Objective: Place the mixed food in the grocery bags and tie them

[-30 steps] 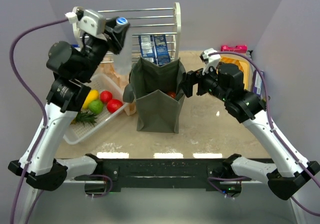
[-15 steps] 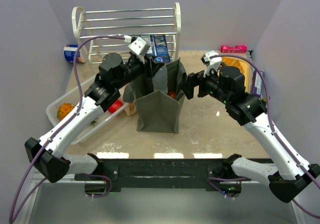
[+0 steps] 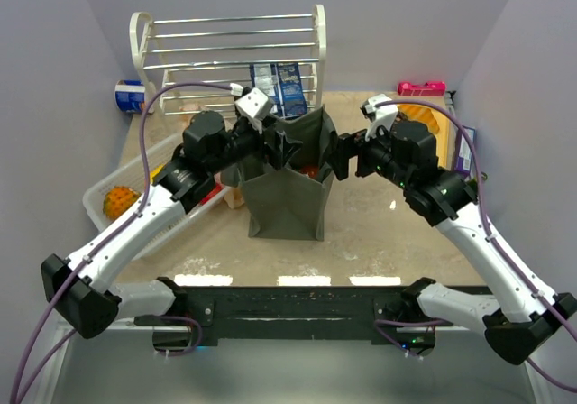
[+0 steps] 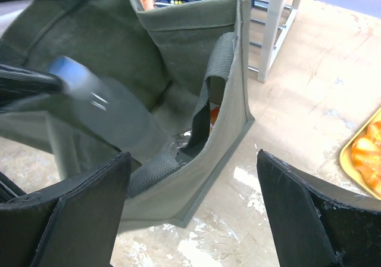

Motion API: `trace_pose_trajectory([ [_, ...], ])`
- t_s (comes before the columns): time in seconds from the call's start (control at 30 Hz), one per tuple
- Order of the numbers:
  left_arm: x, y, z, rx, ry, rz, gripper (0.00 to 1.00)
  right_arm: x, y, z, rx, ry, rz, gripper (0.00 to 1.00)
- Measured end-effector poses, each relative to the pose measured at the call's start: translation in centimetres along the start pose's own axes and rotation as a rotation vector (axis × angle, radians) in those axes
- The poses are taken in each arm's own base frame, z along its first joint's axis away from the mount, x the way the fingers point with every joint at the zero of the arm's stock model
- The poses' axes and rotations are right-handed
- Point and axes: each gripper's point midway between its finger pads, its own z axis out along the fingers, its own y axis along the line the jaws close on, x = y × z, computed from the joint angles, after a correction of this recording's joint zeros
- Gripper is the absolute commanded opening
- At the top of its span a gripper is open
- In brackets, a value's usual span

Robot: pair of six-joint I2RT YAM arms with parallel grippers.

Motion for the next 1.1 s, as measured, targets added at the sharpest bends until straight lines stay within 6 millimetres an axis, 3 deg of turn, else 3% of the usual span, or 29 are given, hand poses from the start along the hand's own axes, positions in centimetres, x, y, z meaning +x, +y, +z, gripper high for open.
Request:
trace_pose_trajectory([
  [0.23, -4.9, 3.4, -4.9, -0.241, -0.041, 0.044, 1.00, 0.7, -0.3, 1.0, 0.016, 0.027, 0.006, 0.88],
  [0.33, -5.0, 5.9, -7.5, -0.344, -0.024, 0.035, 1.00, 1.1, -0.7, 1.8, 0.037, 0.044, 0.010, 0.88],
  [0.43, -3.2, 8.9, -9.3, -0.438, 0.023, 0.014, 1.00, 1.9, -1.2, 2.7, 0.064, 0.071, 0.011, 0.86],
  [0.5, -0.5, 10.1, -9.6, -0.472, 0.088, -0.006, 1.00, 2.5, -1.4, 3.5, 0.072, 0.094, 0.014, 0.82],
  [0.57, 2.8, 10.3, -9.4, -0.468, 0.170, -0.027, 1.00, 2.9, -1.4, 4.2, 0.074, 0.107, 0.021, 0.81],
  [0.67, 6.2, 10.0, -8.8, -0.439, 0.250, -0.065, 0.98, 3.3, -1.5, 5.0, 0.079, 0.120, 0.026, 0.66],
  [0.7, 7.0, 9.7, -8.6, -0.422, 0.263, -0.079, 0.88, 3.4, -1.6, 5.2, 0.085, 0.123, 0.029, 0.48],
  [0.73, 7.3, 9.6, -8.4, -0.411, 0.266, -0.087, 0.75, 3.5, -1.7, 5.3, 0.092, 0.123, 0.031, 0.39],
  [0.77, 7.5, 9.3, -8.1, -0.394, 0.259, -0.100, 0.44, 3.5, -1.8, 5.4, 0.097, 0.123, 0.032, 0.26],
  [0.8, 7.7, 9.0, -7.8, -0.377, 0.250, -0.111, 0.28, 3.5, -1.9, 5.4, 0.101, 0.125, 0.034, 0.08],
  [0.83, 7.7, 8.8, -7.6, -0.361, 0.242, -0.125, 0.16, 3.5, -1.9, 5.4, 0.104, 0.125, 0.033, 0.01],
  [0.87, 7.8, 8.5, -7.3, -0.339, 0.234, -0.129, 0.00, 3.5, -2.1, 5.4, 0.112, 0.123, 0.030, 0.00],
  [1.1, 6.7, 6.4, -5.4, -0.193, 0.174, -0.174, 0.00, 3.5, -6.1, 3.9, 0.339, 0.125, -0.023, 0.00],
])
